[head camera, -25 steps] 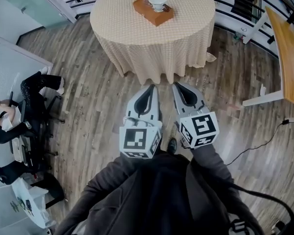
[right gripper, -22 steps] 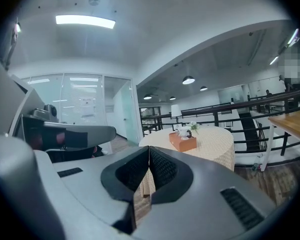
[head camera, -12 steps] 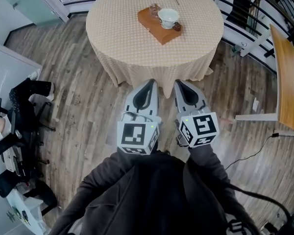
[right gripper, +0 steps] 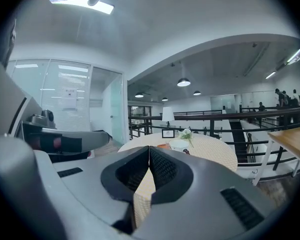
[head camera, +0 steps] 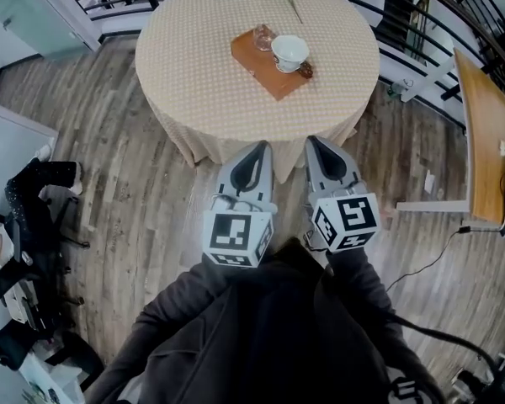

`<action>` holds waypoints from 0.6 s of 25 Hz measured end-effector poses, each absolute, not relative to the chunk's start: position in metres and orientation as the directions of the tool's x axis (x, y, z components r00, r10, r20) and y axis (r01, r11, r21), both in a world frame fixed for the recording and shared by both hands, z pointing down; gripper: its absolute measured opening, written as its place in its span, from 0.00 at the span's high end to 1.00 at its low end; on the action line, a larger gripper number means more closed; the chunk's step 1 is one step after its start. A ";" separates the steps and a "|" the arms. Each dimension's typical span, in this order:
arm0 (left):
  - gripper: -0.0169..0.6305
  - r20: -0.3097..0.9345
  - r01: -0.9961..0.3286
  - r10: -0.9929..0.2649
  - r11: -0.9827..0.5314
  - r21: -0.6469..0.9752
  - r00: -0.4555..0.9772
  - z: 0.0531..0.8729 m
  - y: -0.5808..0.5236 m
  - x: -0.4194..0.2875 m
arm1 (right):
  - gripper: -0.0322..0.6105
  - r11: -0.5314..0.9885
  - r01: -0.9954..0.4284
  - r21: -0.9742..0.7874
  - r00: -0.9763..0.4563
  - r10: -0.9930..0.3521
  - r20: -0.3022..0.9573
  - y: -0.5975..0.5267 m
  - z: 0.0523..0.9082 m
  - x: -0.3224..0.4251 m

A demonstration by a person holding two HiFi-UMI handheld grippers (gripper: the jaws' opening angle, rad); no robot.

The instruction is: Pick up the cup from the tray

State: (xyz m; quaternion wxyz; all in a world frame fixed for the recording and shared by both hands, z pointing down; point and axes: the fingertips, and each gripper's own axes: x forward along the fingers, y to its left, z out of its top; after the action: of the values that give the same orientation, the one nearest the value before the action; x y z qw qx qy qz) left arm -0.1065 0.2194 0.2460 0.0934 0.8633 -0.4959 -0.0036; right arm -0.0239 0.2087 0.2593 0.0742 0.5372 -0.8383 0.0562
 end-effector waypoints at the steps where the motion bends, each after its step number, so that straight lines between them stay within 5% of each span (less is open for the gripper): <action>1: 0.96 0.089 -0.852 -0.853 -0.495 0.170 0.514 0.247 0.217 -0.107 | 0.94 0.408 -0.913 -0.011 -0.403 -0.896 0.187 0.206 0.259 -0.022; 15: 0.96 0.118 -0.843 -0.840 -0.506 0.182 0.530 0.260 0.167 -0.088 | 0.94 0.359 -0.933 -0.017 -0.355 -0.915 0.189 0.162 0.270 0.014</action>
State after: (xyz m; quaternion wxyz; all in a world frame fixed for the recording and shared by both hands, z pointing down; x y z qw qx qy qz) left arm -0.0881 0.1674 0.2604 0.1088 0.8677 -0.4849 0.0070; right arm 0.0138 0.1622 0.2703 0.0736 0.5629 -0.8210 0.0606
